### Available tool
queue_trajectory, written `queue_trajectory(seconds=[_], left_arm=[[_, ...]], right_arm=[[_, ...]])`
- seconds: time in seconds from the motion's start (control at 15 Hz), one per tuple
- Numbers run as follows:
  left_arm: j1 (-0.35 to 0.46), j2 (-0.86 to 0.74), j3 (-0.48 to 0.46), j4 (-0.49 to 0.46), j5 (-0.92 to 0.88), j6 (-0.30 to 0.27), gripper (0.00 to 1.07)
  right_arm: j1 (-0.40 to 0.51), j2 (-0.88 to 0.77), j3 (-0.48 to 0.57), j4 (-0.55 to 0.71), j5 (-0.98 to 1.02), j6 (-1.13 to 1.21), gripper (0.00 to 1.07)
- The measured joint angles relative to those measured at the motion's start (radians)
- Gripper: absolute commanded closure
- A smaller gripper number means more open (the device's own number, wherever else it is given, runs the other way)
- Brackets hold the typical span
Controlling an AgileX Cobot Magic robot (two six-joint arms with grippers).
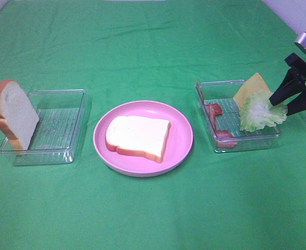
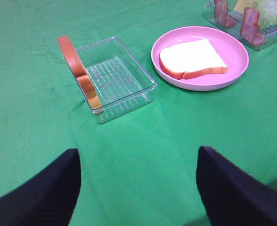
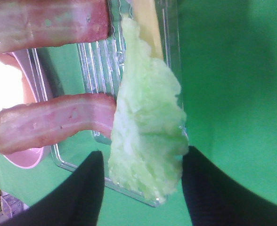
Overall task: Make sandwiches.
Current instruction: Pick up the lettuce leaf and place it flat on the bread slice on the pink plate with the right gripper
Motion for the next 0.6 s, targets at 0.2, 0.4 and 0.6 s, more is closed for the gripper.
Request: queue_trajectory(seconds=[0.2, 0.4, 0.6], left_arm=[[0.000, 0.000, 0.000, 0.000, 0.000, 0.000, 0.39], [0.000, 0.000, 0.000, 0.000, 0.000, 0.000, 0.39], [0.000, 0.000, 0.000, 0.000, 0.000, 0.000, 0.39]], right_arm=[[0.000, 0.000, 0.000, 0.000, -0.001, 0.000, 0.83], [0.000, 0.000, 0.000, 0.000, -0.001, 0.000, 0.97], [0.000, 0.000, 0.000, 0.000, -0.001, 0.000, 1.07]])
